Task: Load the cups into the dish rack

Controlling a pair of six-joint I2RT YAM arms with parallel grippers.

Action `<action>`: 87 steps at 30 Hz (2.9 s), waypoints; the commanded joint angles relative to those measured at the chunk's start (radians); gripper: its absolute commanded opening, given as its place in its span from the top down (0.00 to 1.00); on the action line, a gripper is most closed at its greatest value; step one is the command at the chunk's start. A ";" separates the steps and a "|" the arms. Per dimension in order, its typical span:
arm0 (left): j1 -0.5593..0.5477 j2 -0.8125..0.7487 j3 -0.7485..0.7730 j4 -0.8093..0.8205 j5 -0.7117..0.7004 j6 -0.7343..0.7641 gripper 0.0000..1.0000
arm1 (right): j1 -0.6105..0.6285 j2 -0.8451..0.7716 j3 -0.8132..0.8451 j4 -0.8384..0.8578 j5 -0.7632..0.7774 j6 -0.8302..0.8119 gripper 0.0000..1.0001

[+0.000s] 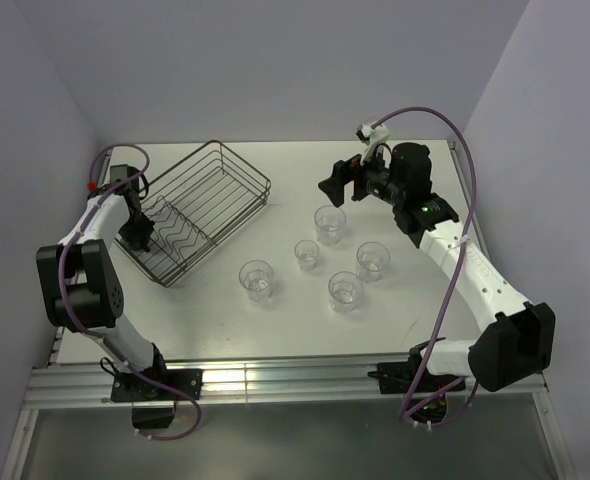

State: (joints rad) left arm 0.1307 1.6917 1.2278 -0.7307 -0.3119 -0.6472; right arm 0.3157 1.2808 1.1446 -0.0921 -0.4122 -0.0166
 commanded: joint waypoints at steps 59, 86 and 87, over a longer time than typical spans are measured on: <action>-0.172 -0.744 -0.096 0.280 0.435 0.324 0.40 | 0.304 0.575 0.672 -1.035 0.196 -0.693 0.31; -0.172 -0.721 -0.113 0.287 0.488 0.304 0.41 | 0.353 0.755 0.670 -1.014 0.217 -0.991 0.38; -0.172 -0.721 -0.114 0.287 0.488 0.304 0.41 | 0.350 0.758 0.659 -1.011 0.217 -0.996 0.38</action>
State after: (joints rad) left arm -0.0410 0.9726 1.1126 -0.4755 0.1608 -0.3367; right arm 0.6697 2.0205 1.8240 -1.1236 -0.2005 -0.9672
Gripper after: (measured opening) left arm 0.592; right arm 0.626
